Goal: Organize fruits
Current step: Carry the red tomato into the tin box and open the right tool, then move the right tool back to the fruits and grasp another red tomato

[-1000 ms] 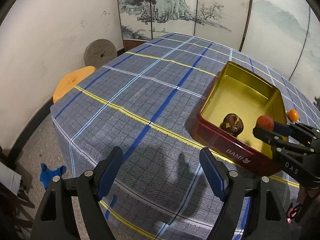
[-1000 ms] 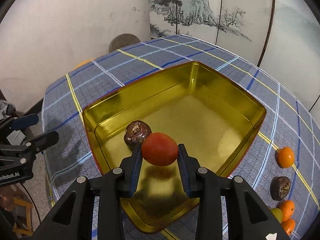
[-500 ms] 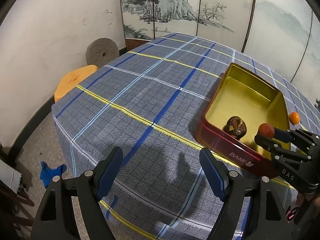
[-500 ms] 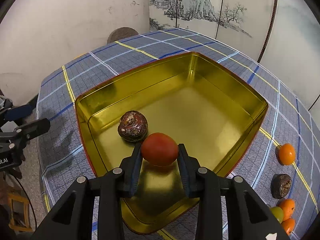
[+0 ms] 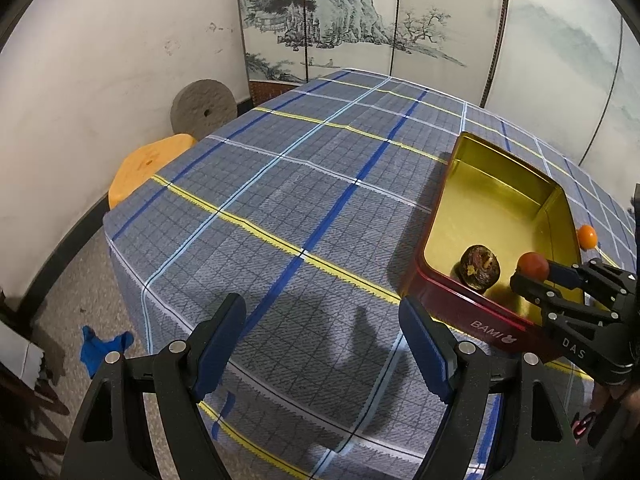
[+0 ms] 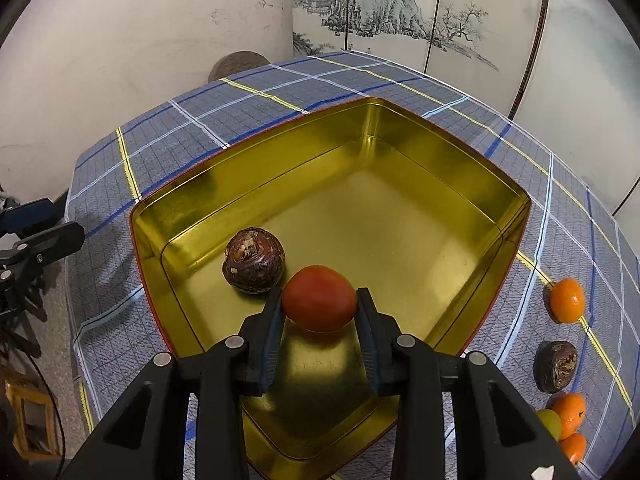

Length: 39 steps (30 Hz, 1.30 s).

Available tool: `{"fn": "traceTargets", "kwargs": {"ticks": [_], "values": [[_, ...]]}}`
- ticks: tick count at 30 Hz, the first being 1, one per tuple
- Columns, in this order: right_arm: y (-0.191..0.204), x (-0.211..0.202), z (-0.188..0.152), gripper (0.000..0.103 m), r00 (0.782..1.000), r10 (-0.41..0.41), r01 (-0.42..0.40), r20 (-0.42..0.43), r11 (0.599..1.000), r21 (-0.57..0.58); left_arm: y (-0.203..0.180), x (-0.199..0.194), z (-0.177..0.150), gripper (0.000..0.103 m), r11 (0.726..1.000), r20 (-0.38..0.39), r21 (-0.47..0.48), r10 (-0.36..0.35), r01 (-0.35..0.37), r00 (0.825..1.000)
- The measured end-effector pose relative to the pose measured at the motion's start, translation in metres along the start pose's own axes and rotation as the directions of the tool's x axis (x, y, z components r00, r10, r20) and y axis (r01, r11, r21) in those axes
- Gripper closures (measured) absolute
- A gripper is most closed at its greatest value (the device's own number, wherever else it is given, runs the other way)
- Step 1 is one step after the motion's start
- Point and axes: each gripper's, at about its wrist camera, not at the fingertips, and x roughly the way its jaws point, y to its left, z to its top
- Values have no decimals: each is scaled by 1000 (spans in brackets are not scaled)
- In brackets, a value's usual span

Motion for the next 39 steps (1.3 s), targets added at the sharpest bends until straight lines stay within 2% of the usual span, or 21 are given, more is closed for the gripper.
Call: {"fn": "traceTargets", "kwargs": {"ticks": [4, 9, 15, 27, 34, 39], "values": [[1, 0, 0, 69, 1000, -1, 1, 1, 1000, 1, -1, -1, -1, 24, 1000, 0, 3, 7, -7, 1000], [1, -1, 0, 59, 1000, 14, -14, 7, 1000, 6, -2, -2, -3, 24, 1000, -3, 7, 5, -5, 1000], [2, -12, 3, 58, 999, 35, -36, 41, 999, 12, -7, -3, -6, 24, 1000, -7, 15, -6, 6, 1000], [-9, -65, -3, 58, 987, 46, -53, 152, 997, 48, -33, -21, -10, 24, 996, 17, 75, -43, 42, 999], [-40, -100, -34, 58, 983, -9, -13, 182, 993, 115, -61, -31, -14, 24, 986, 23, 134, -98, 94, 995], [-81, -123, -74, 58, 982, -94, 60, 162, 977, 205, -87, -35, -20, 24, 972, 17, 191, -146, 141, 989]]}}
